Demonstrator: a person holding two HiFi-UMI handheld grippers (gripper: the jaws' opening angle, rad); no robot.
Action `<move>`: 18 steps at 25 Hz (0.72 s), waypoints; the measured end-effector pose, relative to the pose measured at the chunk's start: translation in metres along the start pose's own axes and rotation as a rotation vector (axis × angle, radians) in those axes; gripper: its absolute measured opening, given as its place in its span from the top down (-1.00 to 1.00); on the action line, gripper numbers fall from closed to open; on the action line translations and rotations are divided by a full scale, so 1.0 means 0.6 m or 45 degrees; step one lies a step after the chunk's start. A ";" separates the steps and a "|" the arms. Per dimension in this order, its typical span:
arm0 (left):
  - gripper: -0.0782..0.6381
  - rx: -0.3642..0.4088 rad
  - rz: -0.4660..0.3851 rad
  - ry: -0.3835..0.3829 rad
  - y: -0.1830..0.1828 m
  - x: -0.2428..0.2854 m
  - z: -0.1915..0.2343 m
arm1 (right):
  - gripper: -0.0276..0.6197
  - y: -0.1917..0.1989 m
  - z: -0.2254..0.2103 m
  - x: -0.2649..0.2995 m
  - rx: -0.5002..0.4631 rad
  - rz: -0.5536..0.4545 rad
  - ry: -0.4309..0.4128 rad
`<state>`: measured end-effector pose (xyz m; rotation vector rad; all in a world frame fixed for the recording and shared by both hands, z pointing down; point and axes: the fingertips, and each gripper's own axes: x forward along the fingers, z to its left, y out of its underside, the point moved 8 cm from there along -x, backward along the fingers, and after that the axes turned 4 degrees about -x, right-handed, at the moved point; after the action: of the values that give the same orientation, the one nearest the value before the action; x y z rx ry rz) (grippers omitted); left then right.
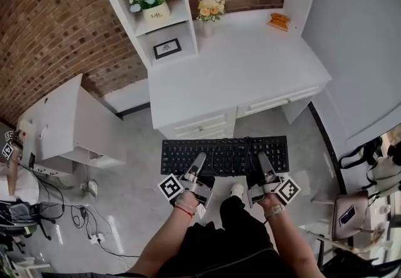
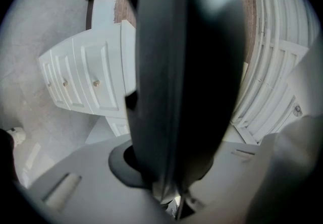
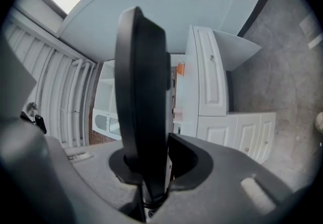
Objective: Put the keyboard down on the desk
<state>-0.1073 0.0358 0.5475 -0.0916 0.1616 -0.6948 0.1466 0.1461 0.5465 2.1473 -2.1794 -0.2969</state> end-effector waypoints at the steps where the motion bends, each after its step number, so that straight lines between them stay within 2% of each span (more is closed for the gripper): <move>1: 0.60 0.005 -0.008 -0.002 -0.001 0.013 0.003 | 0.72 -0.012 -0.005 0.012 0.002 0.012 0.001; 10: 0.60 0.023 -0.055 -0.001 0.000 0.110 0.029 | 0.72 -0.097 -0.051 0.097 0.026 0.091 -0.006; 18: 0.59 0.014 -0.054 -0.003 0.002 0.162 0.055 | 0.72 -0.145 -0.081 0.141 0.040 0.131 -0.002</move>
<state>-0.0273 -0.0247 0.5686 -0.0855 0.1540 -0.7380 0.2392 0.0570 0.5706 2.0420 -2.3010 -0.2596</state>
